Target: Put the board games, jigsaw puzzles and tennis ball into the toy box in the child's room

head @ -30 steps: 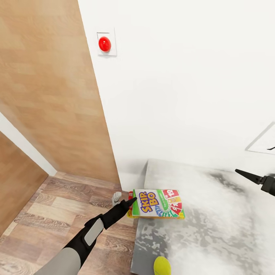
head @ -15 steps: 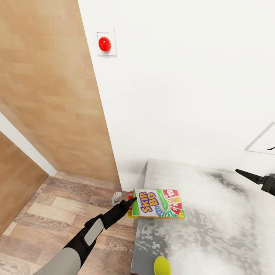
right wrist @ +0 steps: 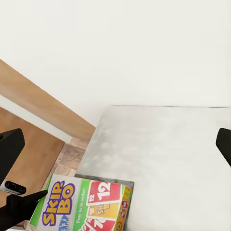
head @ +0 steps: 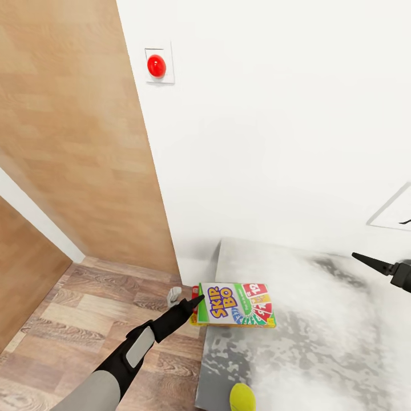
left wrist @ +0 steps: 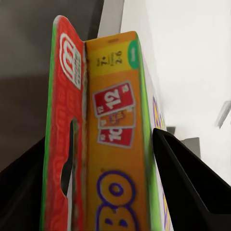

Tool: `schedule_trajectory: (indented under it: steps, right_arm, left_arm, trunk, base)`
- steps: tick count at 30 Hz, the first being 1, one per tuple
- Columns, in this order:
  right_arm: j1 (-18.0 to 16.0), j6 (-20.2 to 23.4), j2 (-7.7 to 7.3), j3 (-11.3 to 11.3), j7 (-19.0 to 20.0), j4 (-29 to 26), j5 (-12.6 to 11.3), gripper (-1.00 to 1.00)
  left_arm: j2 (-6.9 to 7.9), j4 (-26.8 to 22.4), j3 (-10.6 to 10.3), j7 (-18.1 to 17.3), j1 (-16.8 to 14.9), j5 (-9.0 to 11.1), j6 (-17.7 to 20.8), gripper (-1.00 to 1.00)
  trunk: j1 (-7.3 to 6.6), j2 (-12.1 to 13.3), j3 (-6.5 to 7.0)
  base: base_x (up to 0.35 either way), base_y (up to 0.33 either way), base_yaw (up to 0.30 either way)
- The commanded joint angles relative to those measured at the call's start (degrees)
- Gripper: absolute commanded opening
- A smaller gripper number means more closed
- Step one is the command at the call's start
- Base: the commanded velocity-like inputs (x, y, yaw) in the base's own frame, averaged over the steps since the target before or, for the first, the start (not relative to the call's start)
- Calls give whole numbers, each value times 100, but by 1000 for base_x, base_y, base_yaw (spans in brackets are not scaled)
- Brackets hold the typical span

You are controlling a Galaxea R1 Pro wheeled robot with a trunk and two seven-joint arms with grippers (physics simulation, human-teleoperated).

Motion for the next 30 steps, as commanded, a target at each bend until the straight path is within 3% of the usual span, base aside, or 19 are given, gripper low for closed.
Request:
schedule_trajectory:
  steps: [1,11,16,19,27,30]
  right_arm:
    - [-6,22,-1,-5,27,1,15,100]
    - [-6,22,5,-7,27,-1,15,100]
    - [-6,19,13,4,33,-1,12,100]
    - [-6,16,14,12,34,-2,12,100]
    - [-6,6,13,27,71,0,13,100]
    - [-6,3,14,27,80,0,14,100]
  left_arm:
    - [3,-8,-14,-5,0,57,50,-100]
    - [24,-103,-9,-348,17,59,71,-100]
    - [22,-614,-11,-552,9,48,466,-100]
    - [27,-979,-6,-462,18,48,735,-100]
    - [1,-2302,-25,219,34,111,1643,-100]
    - [-14,-2611,-37,339,37,172,1803,-100]
  trunk:
    - [3,-10,-9]
    - [3,-10,-9]
    - [3,-10,-9]
    - [3,-10,-9]
    - [3,-10,-9]
    - [3,-10,-9]
  base:
    - [0,0,0]
    - [0,0,0]
    - [0,0,0]
    - [0,0,0]
    - [0,0,0]
    - [0,0,0]
